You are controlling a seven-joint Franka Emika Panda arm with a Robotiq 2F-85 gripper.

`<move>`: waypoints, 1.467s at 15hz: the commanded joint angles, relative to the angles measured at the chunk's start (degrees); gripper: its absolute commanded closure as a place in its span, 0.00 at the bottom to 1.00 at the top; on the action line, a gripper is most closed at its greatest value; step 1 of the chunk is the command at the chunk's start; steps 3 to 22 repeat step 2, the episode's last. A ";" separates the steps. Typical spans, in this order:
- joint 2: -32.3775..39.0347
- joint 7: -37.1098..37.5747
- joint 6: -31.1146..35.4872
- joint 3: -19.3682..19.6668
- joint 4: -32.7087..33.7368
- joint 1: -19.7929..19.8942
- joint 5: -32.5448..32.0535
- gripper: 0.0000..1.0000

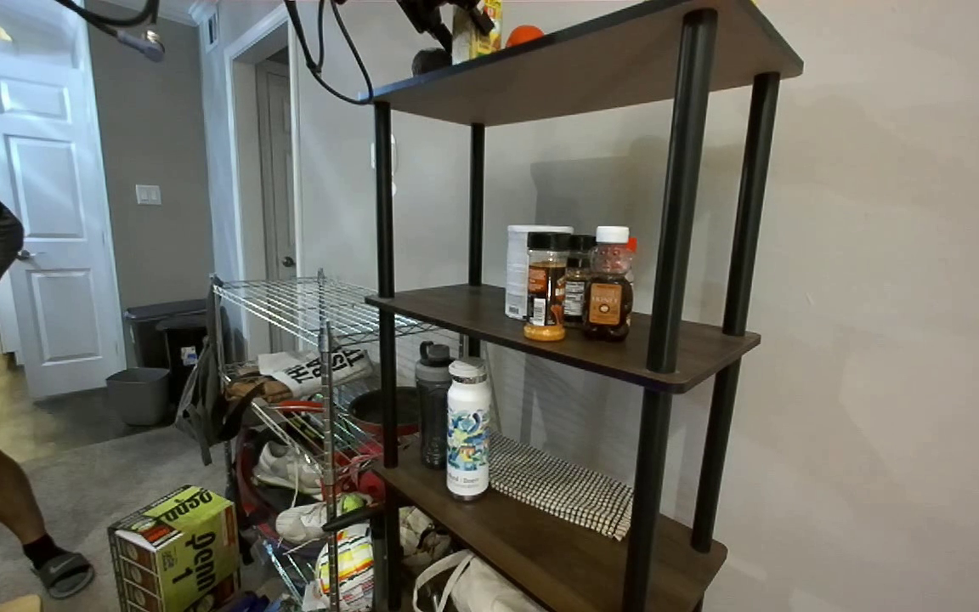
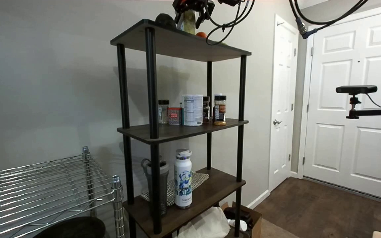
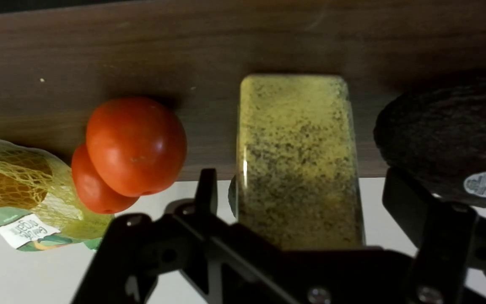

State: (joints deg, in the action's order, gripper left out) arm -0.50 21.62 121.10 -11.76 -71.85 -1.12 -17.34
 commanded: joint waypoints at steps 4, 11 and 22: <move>0.00 0.00 0.00 0.00 0.00 0.00 0.00 0.00; 0.00 0.00 0.00 0.00 0.00 0.00 0.00 0.00; 0.00 0.00 0.00 0.00 0.00 0.00 0.00 0.00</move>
